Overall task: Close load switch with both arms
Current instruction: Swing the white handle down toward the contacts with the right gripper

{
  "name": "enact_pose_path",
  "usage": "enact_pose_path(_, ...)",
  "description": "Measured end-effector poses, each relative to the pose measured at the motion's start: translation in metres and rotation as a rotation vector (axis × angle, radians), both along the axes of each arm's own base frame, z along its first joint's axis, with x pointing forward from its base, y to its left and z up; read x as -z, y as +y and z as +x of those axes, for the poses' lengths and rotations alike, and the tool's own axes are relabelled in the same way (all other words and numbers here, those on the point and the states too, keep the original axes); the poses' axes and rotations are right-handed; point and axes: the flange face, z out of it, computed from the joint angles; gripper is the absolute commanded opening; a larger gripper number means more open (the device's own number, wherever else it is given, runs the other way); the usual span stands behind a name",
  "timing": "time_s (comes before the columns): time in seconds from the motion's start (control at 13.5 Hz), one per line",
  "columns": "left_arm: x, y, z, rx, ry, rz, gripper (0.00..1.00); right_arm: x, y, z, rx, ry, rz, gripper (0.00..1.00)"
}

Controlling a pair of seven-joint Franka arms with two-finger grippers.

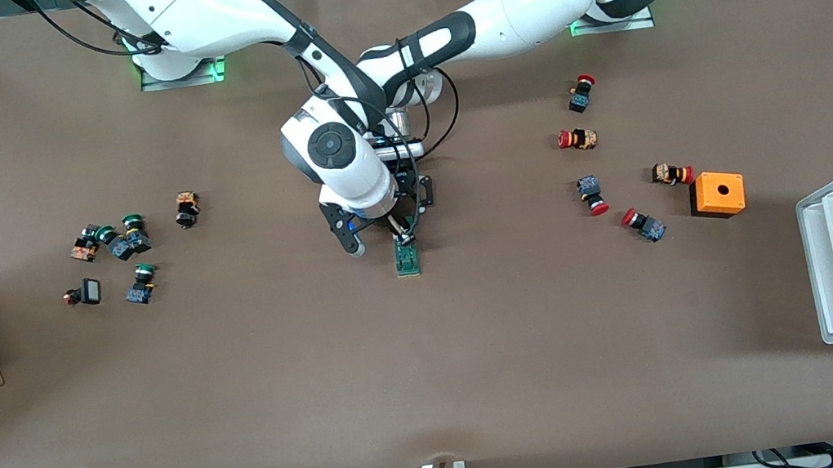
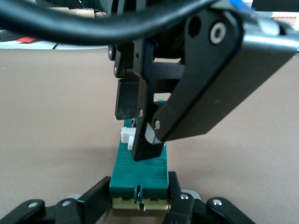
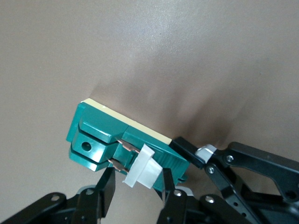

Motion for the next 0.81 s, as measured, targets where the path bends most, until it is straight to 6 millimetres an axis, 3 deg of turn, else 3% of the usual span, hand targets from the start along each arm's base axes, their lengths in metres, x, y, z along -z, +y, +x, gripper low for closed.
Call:
enact_pose_path(0.22, 0.0, 0.0, 0.0, 0.0, 0.0, 0.0, 0.14, 0.0003, 0.0001, -0.0011, -0.005, -0.005, -0.001, 0.44)
enact_pose_path(0.44, 0.0, 0.0001, 0.0001, 0.0, 0.0, 0.0, 0.14, 0.0005, 0.0002, -0.0019, -0.009, -0.006, -0.004, 0.36)
enact_pose_path(0.81, 0.0, 0.0001, 0.0005, 0.0, 0.0, 0.0, 0.14, 0.0008, -0.0013, -0.0031, -0.008, 0.0, -0.007, 0.36)
